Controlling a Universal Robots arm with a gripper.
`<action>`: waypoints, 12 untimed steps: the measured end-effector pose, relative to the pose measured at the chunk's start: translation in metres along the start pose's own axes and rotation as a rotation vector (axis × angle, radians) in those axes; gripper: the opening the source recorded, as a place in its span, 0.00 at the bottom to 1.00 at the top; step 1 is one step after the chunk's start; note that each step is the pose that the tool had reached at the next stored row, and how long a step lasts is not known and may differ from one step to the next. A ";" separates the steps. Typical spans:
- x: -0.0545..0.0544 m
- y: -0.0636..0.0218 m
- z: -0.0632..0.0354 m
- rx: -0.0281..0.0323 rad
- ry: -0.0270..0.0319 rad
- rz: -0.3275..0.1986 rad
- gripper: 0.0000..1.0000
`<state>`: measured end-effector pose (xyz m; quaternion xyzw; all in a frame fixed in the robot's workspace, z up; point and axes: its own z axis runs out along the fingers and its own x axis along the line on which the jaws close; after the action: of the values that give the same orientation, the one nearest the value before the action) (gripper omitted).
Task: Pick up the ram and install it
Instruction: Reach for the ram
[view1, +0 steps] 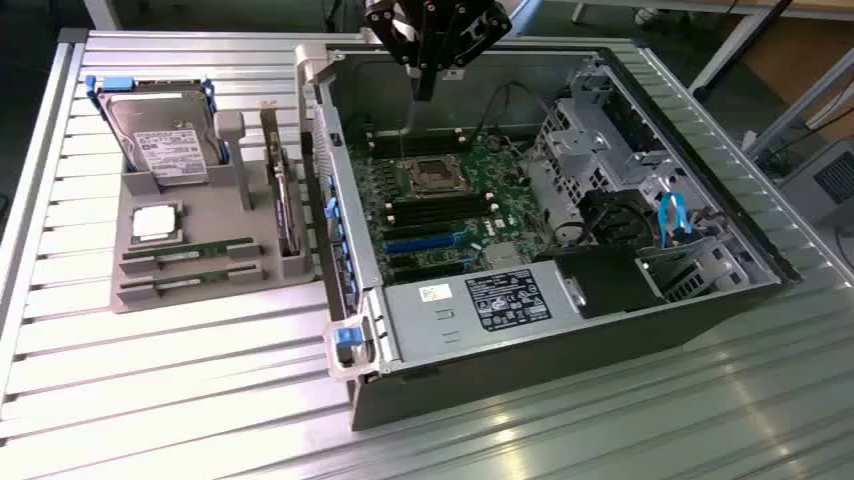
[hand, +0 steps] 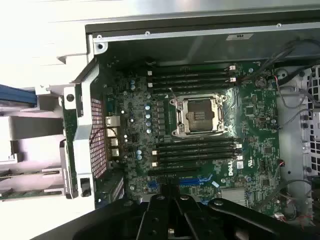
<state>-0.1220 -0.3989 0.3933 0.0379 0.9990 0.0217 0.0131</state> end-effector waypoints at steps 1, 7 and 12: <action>0.011 -0.0008 -0.0003 0.0000 -0.0001 0.000 0.10; 0.017 -0.0012 -0.0005 0.0000 -0.0001 0.000 0.10; 0.018 -0.0014 -0.0005 0.0005 -0.0001 0.000 0.10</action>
<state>-0.1403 -0.3989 0.3933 0.0379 0.9990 0.0215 0.0131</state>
